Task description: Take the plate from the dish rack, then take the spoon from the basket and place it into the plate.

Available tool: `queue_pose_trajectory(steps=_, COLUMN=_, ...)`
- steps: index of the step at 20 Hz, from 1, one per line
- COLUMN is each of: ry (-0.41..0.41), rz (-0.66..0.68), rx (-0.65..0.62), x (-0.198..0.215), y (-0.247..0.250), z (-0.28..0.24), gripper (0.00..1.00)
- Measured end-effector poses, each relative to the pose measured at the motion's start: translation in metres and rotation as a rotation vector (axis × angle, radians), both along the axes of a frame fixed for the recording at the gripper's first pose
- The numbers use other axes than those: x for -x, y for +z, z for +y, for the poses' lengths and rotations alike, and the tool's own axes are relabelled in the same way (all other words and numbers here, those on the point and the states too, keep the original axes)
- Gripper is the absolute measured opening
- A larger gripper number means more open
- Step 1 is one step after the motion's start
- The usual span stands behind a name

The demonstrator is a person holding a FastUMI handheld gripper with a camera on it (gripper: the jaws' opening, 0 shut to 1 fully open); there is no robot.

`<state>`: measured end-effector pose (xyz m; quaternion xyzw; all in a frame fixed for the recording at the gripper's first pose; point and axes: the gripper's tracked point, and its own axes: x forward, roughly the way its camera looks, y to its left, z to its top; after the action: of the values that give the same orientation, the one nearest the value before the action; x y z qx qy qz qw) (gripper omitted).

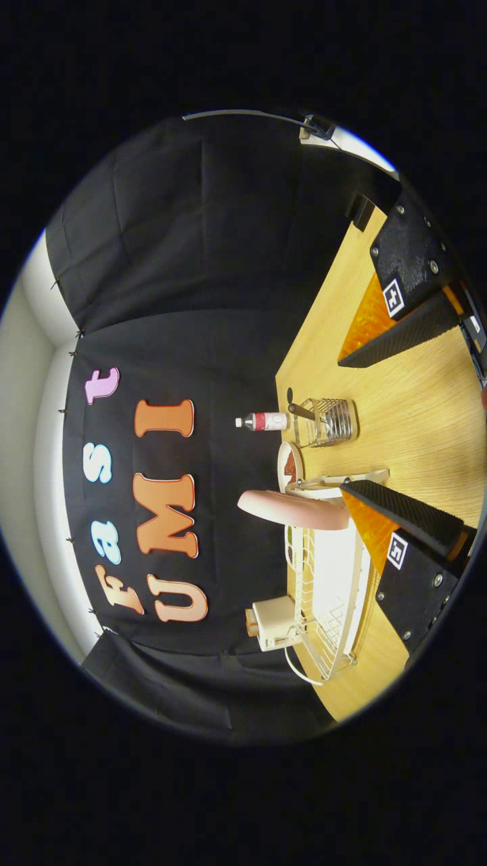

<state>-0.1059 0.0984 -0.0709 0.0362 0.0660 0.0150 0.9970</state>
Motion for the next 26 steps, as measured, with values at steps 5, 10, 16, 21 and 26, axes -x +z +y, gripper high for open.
queue_pose_trajectory(steps=5, ry=-0.009, rz=-0.006, rx=-0.034, x=-0.003, y=0.007, z=0.003, gripper=0.99)
queue_pose_trajectory(steps=10, ry=-0.016, rz=-0.02, rx=-0.022, x=-0.02, y=0.028, z=0.015, gripper=0.99)
queue_pose_trajectory(steps=16, ry=-0.014, rz=-0.022, rx=-0.005, x=-0.063, y=0.06, z=0.044, gripper=0.99)
queue_pose_trajectory(steps=21, ry=0.022, rz=-0.033, rx=0.016, x=-0.1, y=0.081, z=0.077, gripper=0.99)
queue_pose_trajectory(steps=26, ry=0.006, rz=0.005, rx=0.058, x=-0.145, y=0.072, z=0.101, gripper=0.99)
